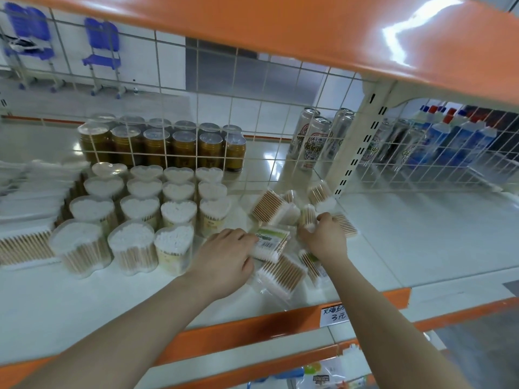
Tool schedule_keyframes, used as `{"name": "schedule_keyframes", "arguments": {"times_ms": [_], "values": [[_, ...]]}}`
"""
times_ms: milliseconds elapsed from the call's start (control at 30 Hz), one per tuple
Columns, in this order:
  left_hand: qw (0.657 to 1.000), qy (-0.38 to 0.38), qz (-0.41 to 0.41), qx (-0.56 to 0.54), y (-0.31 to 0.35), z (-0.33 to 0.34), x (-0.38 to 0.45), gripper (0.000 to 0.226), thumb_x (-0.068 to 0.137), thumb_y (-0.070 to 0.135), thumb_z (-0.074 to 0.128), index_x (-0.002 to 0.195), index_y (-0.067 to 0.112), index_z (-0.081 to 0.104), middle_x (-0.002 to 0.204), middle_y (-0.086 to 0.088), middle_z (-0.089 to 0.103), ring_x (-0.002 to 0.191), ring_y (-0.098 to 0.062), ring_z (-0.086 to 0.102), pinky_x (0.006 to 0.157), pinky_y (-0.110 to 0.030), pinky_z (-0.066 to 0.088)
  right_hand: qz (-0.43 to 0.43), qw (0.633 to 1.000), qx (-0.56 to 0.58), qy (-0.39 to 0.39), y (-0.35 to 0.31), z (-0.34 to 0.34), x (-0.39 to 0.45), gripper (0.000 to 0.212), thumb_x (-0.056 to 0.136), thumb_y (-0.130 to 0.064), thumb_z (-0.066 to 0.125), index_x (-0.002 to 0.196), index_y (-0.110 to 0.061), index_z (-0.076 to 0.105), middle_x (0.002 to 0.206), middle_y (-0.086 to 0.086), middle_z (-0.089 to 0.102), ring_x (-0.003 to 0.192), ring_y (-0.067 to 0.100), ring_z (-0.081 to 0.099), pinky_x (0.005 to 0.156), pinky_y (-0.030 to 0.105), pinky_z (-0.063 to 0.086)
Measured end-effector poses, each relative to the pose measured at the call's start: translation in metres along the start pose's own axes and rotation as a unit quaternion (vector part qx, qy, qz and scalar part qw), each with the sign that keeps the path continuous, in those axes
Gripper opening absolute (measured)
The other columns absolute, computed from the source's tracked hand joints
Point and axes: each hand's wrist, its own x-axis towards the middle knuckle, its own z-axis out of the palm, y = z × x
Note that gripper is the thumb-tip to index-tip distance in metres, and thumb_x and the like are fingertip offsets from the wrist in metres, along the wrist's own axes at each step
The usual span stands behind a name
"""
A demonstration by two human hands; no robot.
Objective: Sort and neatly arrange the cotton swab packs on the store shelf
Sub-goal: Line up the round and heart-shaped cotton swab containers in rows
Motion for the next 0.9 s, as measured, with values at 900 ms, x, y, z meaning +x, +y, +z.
{"name": "schedule_keyframes", "arguments": {"times_ms": [900], "values": [[0.999, 0.023, -0.015, -0.03, 0.009, -0.002, -0.002, 0.044, 0.094, 0.03, 0.039, 0.138, 0.027, 0.036, 0.135, 0.008, 0.043, 0.125, -0.012, 0.038, 0.098, -0.024, 0.03, -0.049, 0.992, 0.082, 0.081, 0.004, -0.043, -0.021, 0.047, 0.079, -0.022, 0.068, 0.12, -0.003, 0.053, 0.117, 0.013, 0.047, 0.092, 0.029, 0.055, 0.071, 0.025, 0.036]]}}
